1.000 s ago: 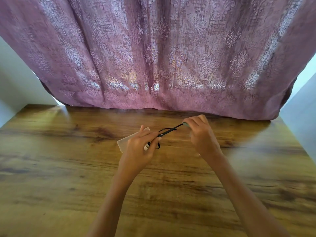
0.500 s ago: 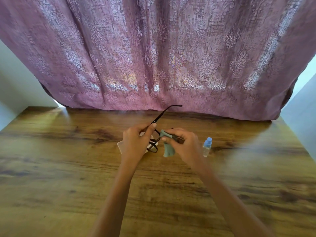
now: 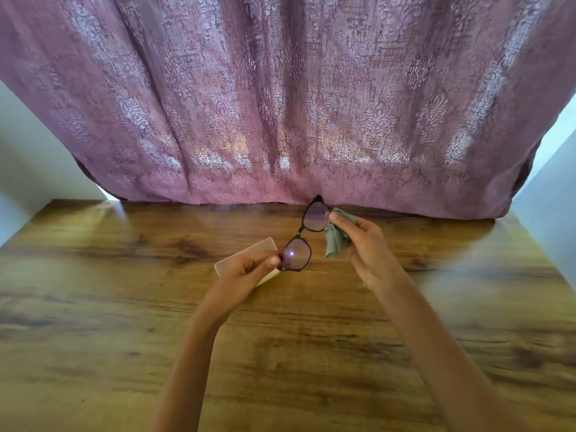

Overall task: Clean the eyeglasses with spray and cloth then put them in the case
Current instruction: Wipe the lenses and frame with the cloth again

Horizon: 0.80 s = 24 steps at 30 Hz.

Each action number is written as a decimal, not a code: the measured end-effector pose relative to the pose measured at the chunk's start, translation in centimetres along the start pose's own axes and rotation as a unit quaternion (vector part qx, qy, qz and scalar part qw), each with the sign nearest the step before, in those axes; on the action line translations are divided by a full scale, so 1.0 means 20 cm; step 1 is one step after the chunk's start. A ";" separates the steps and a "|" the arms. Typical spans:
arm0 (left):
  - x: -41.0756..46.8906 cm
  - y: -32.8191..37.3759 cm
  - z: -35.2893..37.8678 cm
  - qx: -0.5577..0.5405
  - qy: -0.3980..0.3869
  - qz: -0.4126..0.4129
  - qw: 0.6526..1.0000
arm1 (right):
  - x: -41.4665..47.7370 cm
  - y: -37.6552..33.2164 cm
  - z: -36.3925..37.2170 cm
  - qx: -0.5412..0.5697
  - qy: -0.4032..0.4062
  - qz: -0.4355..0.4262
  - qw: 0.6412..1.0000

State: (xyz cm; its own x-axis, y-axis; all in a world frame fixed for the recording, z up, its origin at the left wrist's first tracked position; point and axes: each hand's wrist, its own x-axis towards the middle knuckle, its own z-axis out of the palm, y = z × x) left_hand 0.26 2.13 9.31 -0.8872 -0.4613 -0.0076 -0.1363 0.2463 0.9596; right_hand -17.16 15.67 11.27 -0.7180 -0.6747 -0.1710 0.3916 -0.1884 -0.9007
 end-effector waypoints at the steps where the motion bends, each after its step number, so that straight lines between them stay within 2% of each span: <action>1: -0.01 0.00 0.01 -0.004 -0.002 0.003 1.000 | 0.01 -0.02 0.00 0.040 0.003 0.019 0.999; 5: 0.02 0.01 0.05 0.007 0.051 0.027 0.998 | 0.04 -0.03 -0.01 0.115 0.026 0.066 0.991; 8: 0.04 0.05 0.08 -0.021 0.084 0.040 0.995 | 0.05 -0.01 -0.03 0.128 0.038 0.064 0.989; 12: 0.08 0.08 0.12 -0.113 0.157 -0.004 0.981 | -0.01 0.07 -0.03 0.028 0.032 0.050 0.998; 15: 0.12 0.09 0.16 -0.164 0.182 -0.026 0.969 | -0.09 0.13 0.03 -0.016 -0.015 0.046 0.999; 24: 0.16 0.15 0.24 -0.245 0.234 -0.059 0.939 | -0.13 0.15 0.15 -0.157 -0.024 -0.088 0.983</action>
State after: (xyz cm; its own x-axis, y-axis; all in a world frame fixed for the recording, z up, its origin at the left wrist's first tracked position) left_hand -5.10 5.50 10.72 -0.5719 -0.8133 -0.1075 0.1003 -0.1993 0.9748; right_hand -12.31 14.67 10.19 -0.7278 -0.6857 0.0105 0.0611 -0.0801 -0.9949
